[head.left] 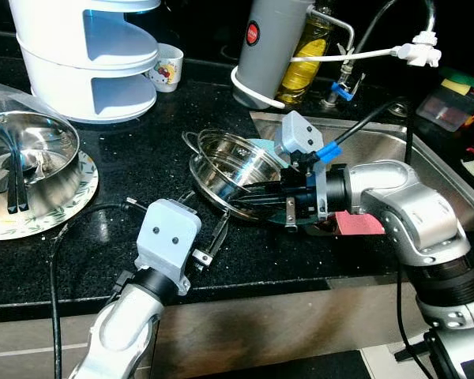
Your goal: Kitchen organization
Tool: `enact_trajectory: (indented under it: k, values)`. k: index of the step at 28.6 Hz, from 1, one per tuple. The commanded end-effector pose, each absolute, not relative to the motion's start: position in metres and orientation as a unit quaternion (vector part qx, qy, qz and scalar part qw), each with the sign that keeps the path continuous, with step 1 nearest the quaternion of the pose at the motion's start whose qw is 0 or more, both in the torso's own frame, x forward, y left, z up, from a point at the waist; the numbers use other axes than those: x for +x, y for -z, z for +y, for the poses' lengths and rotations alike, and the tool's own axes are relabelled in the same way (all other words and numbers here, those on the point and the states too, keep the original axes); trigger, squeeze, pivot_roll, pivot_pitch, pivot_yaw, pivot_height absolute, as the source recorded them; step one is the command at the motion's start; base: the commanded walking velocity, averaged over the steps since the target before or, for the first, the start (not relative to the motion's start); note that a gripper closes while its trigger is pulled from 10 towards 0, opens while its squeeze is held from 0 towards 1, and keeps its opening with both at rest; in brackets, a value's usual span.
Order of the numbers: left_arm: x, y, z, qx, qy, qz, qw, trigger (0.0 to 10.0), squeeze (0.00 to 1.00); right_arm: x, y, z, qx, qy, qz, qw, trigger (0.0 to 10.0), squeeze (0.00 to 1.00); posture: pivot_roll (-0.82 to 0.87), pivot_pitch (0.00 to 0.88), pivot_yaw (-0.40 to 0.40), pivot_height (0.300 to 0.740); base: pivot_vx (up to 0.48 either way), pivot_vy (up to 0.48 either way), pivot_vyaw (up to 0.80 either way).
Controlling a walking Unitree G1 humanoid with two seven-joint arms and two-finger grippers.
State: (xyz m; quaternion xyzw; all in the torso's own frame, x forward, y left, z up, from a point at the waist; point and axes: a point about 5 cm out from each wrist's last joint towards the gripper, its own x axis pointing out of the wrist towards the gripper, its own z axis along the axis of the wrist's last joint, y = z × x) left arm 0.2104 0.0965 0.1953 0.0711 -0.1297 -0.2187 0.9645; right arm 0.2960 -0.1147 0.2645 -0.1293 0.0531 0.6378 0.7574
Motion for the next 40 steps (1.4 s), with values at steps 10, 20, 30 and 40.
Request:
enact_trajectory:
  k: [10,20,30,40]
  values:
    - [0.213,-0.192,0.09,0.073,0.227,-0.126,0.963,10.0,0.0,0.302,-0.284,-0.112,-0.079,-0.634,-0.026,0.769,0.0,0.0,0.12,0.003,-0.216,0.74,0.0,0.0,0.0]
    - [0.212,-0.194,0.091,0.079,0.227,-0.133,0.961,10.0,0.0,0.335,-0.318,-0.124,-0.061,-0.486,-0.124,0.863,0.0,0.0,0.13,0.006,-0.207,0.74,0.0,0.0,0.0]
    - [0.213,-0.2,0.091,0.079,0.223,-0.147,0.96,10.0,0.0,0.369,-0.322,-0.167,-0.115,-0.289,-0.1,0.945,0.0,0.0,0.13,0.017,-0.206,0.74,0.0,0.0,-0.4]
    - [0.212,-0.204,0.093,0.081,0.209,-0.156,0.962,10.0,0.0,0.388,-0.281,-0.181,-0.206,-0.209,-0.019,0.956,10.0,0.0,0.13,0.023,-0.214,0.74,0.0,0.0,-0.32]
